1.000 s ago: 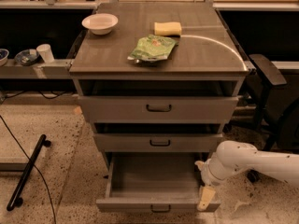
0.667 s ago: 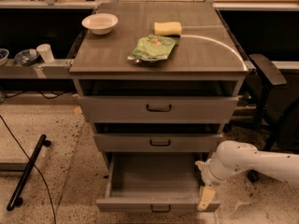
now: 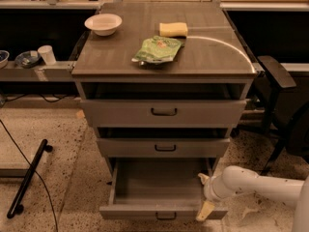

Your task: Close bottom drawer

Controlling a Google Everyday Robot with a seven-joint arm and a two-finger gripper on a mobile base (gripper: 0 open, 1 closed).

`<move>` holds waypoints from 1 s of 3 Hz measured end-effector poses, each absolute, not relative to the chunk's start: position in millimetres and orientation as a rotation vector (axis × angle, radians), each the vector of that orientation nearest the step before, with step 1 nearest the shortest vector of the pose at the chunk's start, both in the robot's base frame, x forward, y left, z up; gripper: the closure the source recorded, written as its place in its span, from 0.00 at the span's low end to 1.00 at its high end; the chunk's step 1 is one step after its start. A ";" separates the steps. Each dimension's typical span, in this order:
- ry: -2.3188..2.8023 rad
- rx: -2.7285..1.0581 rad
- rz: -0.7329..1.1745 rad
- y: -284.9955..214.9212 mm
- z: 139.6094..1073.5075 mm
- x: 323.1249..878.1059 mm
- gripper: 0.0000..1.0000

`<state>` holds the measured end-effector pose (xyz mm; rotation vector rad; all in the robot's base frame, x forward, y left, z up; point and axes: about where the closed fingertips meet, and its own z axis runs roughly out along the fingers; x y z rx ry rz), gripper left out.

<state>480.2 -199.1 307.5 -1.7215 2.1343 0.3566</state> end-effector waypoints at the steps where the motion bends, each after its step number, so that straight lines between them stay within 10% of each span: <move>1: 2.035 -1.707 0.338 -196.3 268.2 484.8 0.14; 3: 1.898 -1.721 0.367 -197.2 248.8 483.8 0.59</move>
Offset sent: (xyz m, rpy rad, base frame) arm -0.0006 -0.0051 -0.0713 0.2135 -0.1866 0.1177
